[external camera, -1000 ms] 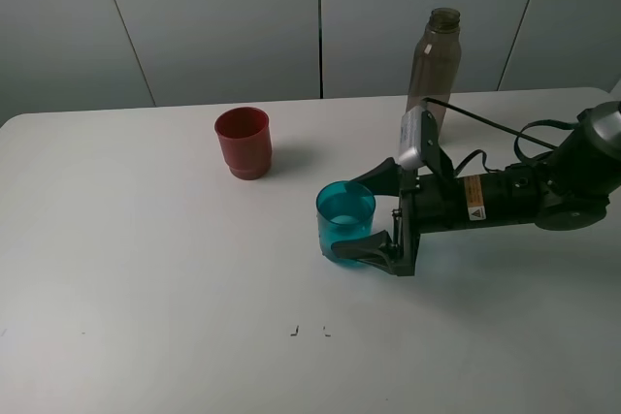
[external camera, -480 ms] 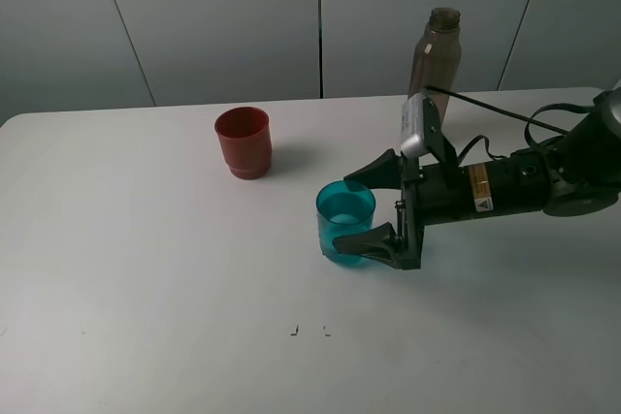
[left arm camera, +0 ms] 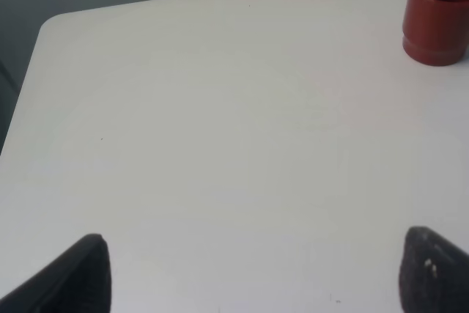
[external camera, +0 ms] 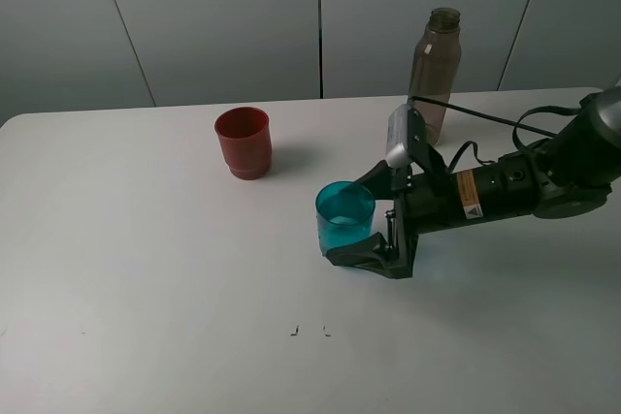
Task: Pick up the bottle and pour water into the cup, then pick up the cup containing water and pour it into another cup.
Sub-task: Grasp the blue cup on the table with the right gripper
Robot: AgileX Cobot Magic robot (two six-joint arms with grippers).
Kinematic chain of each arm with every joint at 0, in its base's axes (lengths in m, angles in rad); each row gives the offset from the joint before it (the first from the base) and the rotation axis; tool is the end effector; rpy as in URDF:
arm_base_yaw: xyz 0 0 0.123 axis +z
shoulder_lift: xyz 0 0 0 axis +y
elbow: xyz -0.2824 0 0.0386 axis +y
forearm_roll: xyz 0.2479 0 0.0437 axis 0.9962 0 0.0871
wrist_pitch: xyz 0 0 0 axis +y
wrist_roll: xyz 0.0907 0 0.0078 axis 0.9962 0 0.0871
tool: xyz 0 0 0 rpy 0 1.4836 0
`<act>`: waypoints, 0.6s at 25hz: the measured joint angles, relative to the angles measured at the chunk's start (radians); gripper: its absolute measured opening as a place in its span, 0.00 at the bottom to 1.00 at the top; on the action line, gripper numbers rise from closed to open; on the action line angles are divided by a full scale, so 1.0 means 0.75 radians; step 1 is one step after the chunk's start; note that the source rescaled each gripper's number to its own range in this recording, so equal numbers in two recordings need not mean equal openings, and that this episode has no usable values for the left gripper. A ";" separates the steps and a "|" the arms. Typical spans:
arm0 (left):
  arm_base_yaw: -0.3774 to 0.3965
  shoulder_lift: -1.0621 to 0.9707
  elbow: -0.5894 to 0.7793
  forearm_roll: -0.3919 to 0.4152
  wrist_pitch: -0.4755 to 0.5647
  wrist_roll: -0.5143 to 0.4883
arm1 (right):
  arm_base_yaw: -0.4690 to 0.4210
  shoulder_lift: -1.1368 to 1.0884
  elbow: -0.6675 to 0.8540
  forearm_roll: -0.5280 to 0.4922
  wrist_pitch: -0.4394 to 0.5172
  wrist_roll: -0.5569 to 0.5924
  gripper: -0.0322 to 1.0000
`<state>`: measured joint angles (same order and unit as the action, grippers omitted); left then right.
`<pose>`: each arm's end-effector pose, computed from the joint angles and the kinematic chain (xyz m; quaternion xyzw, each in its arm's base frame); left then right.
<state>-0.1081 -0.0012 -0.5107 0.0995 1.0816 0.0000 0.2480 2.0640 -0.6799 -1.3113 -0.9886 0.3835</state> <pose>-0.0065 0.0087 0.2788 0.0434 0.8534 0.0216 0.5190 0.2621 0.1421 0.0750 -0.5265 0.6771 0.3480 0.3784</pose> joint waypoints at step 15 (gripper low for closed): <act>0.000 0.000 0.000 0.000 0.000 0.000 | 0.048 0.000 -0.005 0.132 0.039 -0.058 1.00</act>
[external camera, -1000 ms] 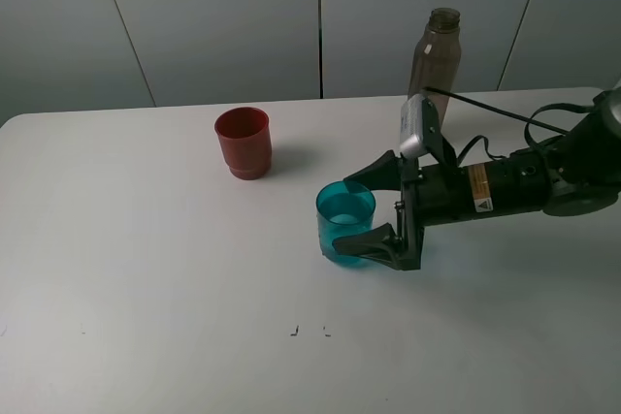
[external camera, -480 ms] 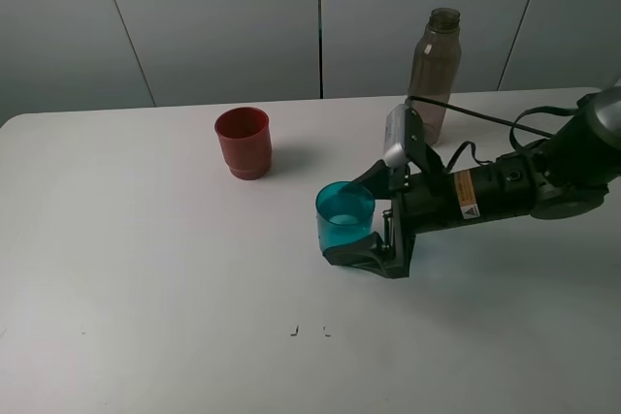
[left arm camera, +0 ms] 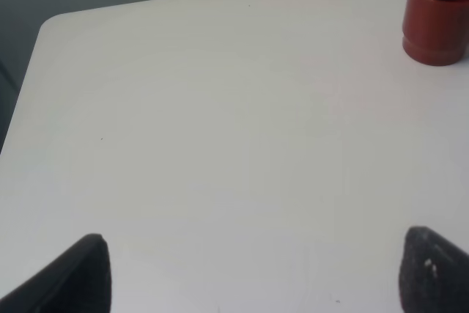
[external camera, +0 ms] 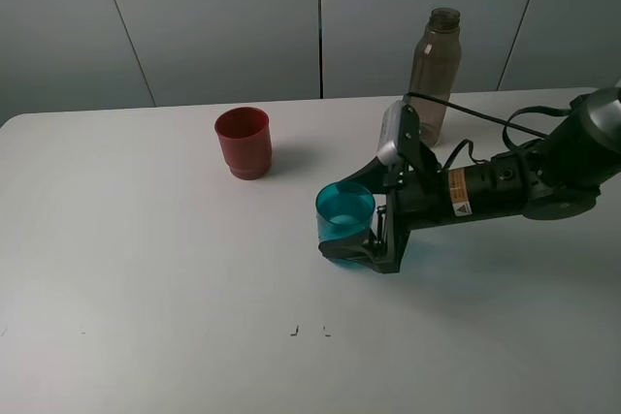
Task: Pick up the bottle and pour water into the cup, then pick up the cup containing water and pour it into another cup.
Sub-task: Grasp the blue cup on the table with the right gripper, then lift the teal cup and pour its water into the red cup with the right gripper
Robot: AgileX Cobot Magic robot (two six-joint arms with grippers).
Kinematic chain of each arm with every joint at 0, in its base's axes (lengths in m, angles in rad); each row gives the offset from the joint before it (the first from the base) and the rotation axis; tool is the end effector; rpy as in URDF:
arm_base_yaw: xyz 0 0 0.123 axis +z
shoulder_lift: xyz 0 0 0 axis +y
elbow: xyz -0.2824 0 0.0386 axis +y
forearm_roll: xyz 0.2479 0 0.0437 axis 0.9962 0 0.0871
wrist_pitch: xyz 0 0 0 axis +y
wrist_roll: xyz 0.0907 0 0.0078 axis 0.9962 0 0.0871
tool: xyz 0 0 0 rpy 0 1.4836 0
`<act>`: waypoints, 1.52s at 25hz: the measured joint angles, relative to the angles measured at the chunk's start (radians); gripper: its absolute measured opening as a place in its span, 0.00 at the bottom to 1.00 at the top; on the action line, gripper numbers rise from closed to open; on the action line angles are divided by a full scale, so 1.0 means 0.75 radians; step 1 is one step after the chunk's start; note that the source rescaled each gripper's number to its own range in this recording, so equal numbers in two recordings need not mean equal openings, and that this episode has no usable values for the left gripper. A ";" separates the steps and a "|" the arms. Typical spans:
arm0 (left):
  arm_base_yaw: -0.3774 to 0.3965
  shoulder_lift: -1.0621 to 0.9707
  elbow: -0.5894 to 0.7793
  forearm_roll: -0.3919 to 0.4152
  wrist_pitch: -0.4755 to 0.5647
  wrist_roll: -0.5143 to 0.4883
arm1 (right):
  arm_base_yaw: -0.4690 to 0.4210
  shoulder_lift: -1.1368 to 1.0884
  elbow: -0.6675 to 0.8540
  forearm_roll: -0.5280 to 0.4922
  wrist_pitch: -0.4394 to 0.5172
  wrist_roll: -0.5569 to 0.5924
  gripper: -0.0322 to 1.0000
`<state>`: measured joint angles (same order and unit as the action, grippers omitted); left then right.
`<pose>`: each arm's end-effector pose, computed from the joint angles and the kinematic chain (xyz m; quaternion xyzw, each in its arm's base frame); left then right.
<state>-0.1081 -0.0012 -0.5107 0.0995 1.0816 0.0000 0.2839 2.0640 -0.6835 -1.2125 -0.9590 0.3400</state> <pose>-0.0065 0.0087 0.2788 0.0434 0.8534 0.0216 0.5190 0.2655 0.1501 0.0751 -0.5180 0.6845 0.3274 0.3949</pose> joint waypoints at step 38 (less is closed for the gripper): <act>0.000 0.000 0.000 0.000 0.000 0.000 | 0.006 -0.183 0.002 0.024 0.191 0.126 0.17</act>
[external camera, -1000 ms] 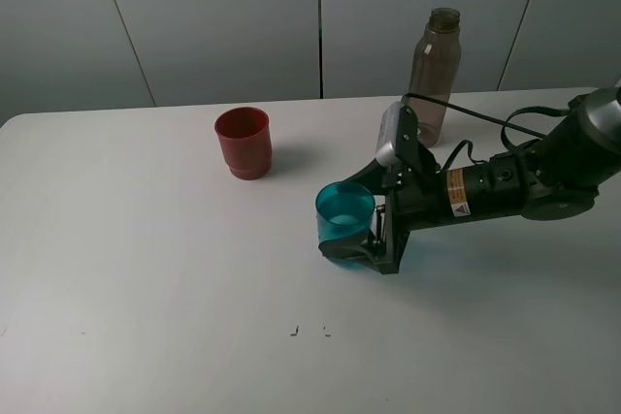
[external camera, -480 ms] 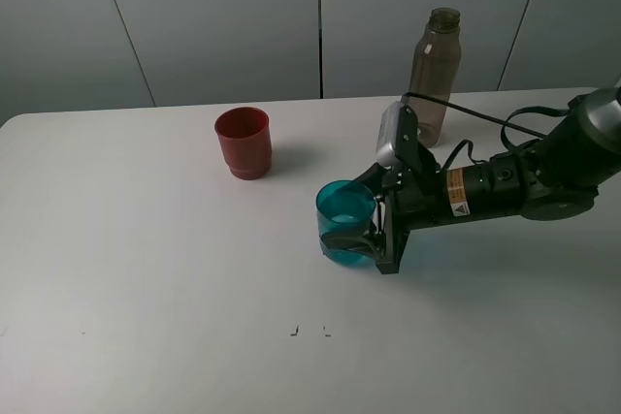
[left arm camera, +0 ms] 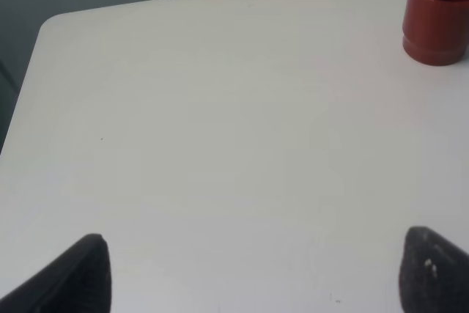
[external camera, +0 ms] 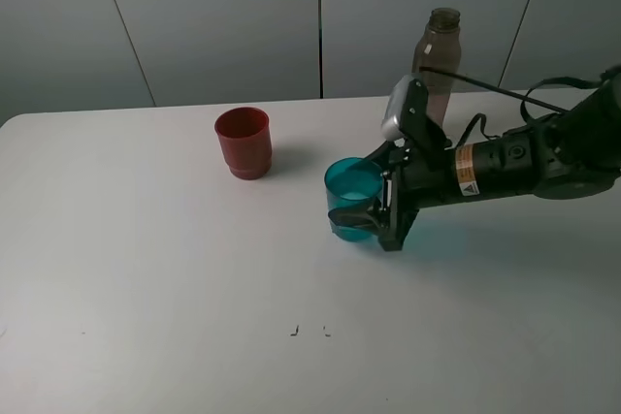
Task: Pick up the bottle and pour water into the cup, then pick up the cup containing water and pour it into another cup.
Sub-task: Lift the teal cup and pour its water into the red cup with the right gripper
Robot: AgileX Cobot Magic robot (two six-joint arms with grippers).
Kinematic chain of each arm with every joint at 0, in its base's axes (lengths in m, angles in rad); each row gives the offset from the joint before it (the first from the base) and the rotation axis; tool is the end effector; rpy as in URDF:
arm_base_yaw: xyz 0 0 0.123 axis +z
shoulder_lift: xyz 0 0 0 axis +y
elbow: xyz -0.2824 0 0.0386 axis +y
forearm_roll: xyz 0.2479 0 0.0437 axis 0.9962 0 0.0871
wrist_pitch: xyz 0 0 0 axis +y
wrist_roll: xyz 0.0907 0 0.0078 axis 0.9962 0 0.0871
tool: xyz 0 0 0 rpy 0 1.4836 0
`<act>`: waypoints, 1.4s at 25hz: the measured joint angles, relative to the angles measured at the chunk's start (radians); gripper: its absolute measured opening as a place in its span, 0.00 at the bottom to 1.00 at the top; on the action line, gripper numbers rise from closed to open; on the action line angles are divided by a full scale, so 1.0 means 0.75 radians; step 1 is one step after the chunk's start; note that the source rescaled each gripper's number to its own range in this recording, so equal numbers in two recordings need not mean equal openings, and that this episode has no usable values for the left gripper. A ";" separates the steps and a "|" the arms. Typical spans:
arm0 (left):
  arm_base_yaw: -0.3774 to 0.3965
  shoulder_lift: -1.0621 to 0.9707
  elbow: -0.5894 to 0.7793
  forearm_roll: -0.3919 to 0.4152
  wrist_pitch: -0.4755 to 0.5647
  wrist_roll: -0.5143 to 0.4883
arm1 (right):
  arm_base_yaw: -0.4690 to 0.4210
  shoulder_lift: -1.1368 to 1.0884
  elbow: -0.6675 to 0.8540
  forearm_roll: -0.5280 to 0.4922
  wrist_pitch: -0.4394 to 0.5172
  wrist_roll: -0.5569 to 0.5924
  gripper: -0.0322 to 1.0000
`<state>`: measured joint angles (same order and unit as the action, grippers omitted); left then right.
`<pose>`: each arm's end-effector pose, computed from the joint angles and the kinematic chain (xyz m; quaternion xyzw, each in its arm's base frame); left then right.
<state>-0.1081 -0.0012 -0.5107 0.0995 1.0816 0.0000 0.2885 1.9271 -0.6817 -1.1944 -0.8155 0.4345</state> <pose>-0.0065 0.0087 0.2788 0.0434 0.8534 0.0216 0.5190 0.2727 0.1451 0.1058 -0.5002 0.7142 0.2738 0.4059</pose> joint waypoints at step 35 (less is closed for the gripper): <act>0.000 0.000 0.000 0.000 0.000 0.000 | 0.298 -0.112 -0.645 0.432 0.898 0.522 0.17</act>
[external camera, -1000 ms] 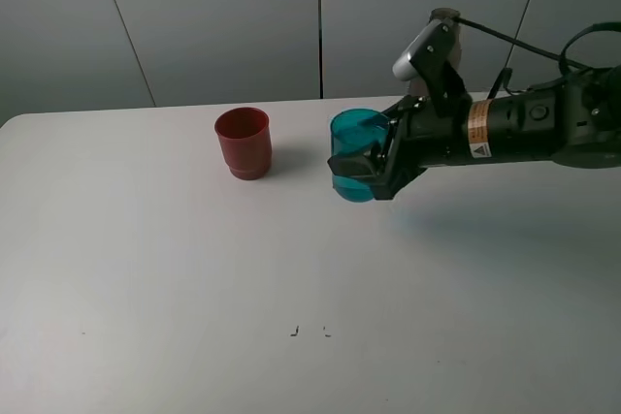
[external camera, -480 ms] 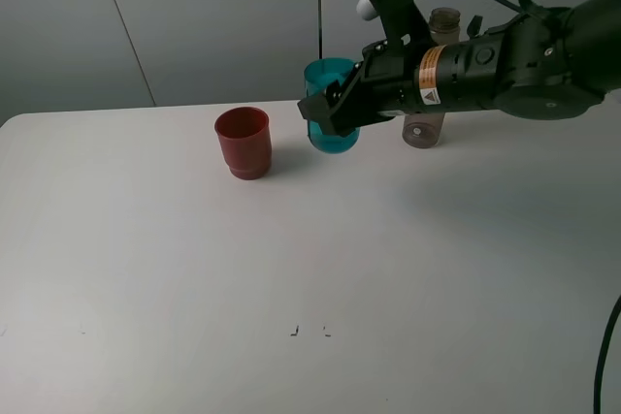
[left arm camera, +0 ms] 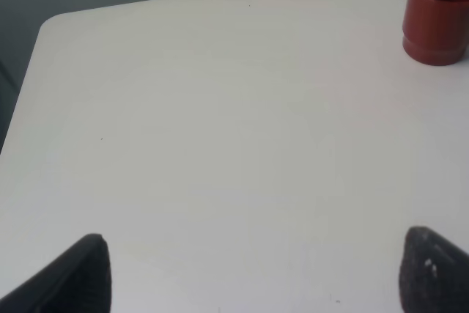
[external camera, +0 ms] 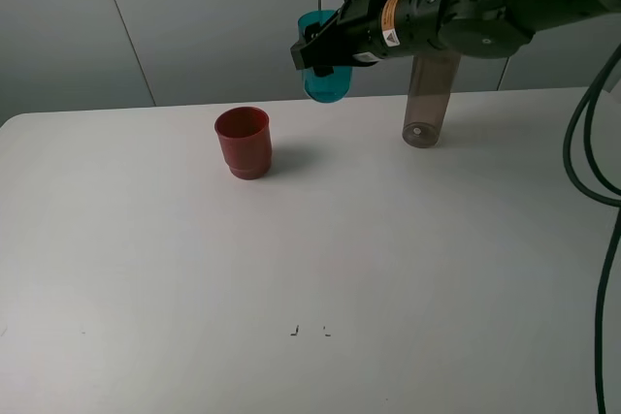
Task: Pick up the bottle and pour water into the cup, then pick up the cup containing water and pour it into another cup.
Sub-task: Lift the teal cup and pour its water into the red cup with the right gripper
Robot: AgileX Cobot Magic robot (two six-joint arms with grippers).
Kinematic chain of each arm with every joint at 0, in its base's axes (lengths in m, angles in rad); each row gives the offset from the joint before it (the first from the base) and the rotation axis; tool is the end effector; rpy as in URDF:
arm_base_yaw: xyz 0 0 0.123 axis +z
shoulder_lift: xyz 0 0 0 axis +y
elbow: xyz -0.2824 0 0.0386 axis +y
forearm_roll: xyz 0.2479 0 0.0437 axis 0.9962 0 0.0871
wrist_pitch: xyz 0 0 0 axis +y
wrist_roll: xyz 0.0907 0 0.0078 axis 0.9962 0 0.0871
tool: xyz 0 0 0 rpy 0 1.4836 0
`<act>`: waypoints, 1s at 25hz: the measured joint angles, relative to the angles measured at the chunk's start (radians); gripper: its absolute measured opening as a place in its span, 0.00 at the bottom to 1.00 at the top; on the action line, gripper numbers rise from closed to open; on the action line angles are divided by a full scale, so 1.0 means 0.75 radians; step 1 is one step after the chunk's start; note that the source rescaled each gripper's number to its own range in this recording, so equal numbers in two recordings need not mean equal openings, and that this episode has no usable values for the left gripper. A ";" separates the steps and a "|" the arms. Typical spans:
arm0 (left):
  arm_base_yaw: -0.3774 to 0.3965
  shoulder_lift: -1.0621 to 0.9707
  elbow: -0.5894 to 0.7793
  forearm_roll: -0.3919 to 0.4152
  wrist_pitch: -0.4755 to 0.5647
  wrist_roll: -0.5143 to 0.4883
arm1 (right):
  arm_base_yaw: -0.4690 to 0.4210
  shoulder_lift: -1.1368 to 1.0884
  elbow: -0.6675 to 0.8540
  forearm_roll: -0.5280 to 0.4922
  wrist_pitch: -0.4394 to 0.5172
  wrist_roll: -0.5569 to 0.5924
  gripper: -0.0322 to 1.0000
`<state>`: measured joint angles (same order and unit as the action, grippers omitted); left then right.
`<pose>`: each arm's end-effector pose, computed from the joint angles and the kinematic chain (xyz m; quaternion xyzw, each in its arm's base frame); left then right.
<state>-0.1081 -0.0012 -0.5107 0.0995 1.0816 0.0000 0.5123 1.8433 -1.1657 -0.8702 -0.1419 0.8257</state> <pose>-0.0065 0.0087 0.2788 0.0434 0.8534 0.0216 0.5190 0.3553 0.2110 0.2199 -0.2605 0.8184 0.1647 0.4850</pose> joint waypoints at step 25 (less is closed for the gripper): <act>0.000 0.000 0.000 0.000 0.000 0.009 | 0.021 0.383 -0.437 0.061 0.047 -0.161 0.17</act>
<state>-0.1081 -0.0012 -0.5107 0.0995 1.0816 0.0066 0.5280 2.1308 -1.4932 -0.8242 -0.1063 0.7050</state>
